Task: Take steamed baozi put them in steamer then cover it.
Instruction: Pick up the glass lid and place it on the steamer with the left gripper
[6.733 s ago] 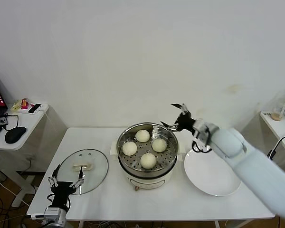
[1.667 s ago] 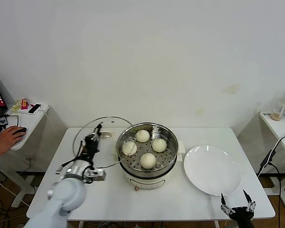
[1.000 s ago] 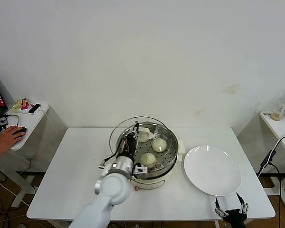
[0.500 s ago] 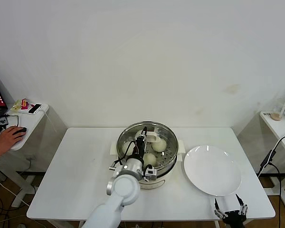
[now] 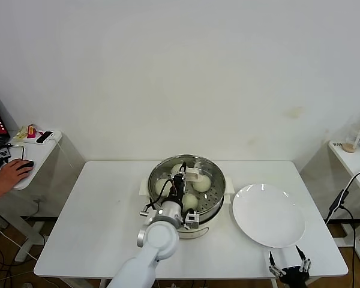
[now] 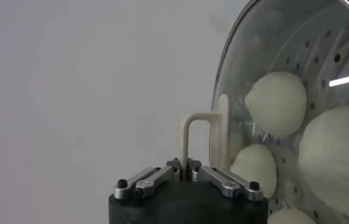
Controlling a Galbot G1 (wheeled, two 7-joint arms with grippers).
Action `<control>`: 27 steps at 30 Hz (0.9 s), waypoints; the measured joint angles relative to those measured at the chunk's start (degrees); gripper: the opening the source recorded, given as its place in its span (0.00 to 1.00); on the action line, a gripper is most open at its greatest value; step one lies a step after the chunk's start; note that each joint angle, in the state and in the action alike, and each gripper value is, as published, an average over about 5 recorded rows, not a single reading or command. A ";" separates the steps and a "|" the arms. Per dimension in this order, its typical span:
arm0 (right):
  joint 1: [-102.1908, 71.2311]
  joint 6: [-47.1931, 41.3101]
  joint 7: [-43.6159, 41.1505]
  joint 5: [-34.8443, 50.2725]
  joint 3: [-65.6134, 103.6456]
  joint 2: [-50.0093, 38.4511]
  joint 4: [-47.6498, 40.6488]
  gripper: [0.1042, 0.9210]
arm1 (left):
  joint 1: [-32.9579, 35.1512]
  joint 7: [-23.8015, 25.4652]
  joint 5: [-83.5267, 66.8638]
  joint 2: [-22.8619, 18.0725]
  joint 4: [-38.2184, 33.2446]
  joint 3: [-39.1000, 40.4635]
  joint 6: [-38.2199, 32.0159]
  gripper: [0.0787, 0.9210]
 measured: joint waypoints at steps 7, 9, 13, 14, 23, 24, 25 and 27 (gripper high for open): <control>-0.07 0.05 -0.06 -0.16 -0.24 0.00 -0.10 0.88 | 0.35 -0.58 0.06 -0.14 -0.22 -0.31 -0.30 0.18; -0.09 0.06 -0.06 -0.18 -0.31 0.01 -0.10 0.88 | 0.65 -0.63 0.07 -0.02 -0.64 -0.43 -0.37 0.25; -0.14 0.06 -0.06 -0.20 -0.36 0.02 -0.11 0.88 | 1.54 -0.93 -0.35 0.51 -1.98 -0.76 -0.75 0.38; -0.16 0.06 -0.06 -0.19 -0.36 0.02 -0.12 0.88 | 1.85 -1.05 -0.54 0.69 -2.44 -0.85 -0.87 0.41; -0.33 0.17 -0.06 0.18 -0.16 -0.22 -0.31 0.88 | 6.60 -3.28 -3.95 3.14 -8.70 -2.08 -2.86 0.73; -0.36 0.18 -0.06 0.26 -0.13 -0.28 -0.34 0.88 | 7.34 -3.75 -4.62 3.52 -9.59 -2.29 -3.20 0.77; -0.38 0.20 -0.05 0.35 -0.10 -0.31 -0.38 0.88 | 8.10 -4.26 -5.36 3.90 -10.48 -2.52 -3.57 0.80; -0.39 0.27 -0.06 0.54 -0.09 -0.33 -0.46 0.88 | 9.83 -5.49 -7.18 4.74 -12.42 -3.18 -4.44 0.84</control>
